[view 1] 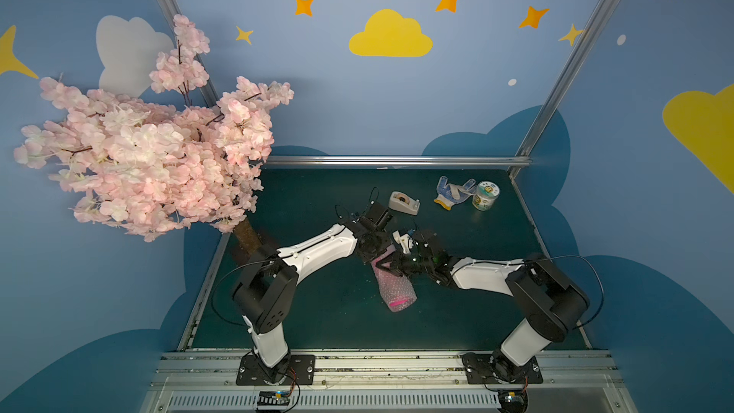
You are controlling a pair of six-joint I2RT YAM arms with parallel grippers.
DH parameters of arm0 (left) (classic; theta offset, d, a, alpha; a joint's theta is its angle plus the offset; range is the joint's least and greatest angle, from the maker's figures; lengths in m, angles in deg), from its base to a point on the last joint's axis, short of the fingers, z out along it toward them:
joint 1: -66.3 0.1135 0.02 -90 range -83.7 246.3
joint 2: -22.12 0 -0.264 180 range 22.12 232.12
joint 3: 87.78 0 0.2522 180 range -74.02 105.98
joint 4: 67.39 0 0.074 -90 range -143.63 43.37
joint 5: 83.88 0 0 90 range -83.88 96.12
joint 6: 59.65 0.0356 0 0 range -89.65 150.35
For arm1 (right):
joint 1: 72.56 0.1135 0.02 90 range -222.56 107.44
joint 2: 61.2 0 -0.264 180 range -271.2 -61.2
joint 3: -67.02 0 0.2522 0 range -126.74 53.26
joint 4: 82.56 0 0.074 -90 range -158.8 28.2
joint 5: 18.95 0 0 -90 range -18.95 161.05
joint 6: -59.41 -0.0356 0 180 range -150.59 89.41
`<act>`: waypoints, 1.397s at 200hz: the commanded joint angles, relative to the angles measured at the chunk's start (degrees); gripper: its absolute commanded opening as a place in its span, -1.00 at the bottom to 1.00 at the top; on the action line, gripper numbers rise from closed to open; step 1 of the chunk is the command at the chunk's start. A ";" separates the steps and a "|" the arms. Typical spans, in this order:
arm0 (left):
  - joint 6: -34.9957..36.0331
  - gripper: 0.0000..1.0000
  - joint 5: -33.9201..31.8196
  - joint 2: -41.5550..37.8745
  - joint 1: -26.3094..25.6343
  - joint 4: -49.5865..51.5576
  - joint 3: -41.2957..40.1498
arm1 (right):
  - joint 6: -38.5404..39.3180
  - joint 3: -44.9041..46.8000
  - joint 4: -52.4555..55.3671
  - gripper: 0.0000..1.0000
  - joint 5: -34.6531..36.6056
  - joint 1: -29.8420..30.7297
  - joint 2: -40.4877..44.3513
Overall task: Wrap wine glasses in bubble wrap
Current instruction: Stick the tape on the bubble wrap.
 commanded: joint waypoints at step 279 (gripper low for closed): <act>2.17 -0.95 0.52 2.34 0.79 2.97 1.06 | 17.71 -11.13 28.54 -1.00 -11.43 -7.65 1.95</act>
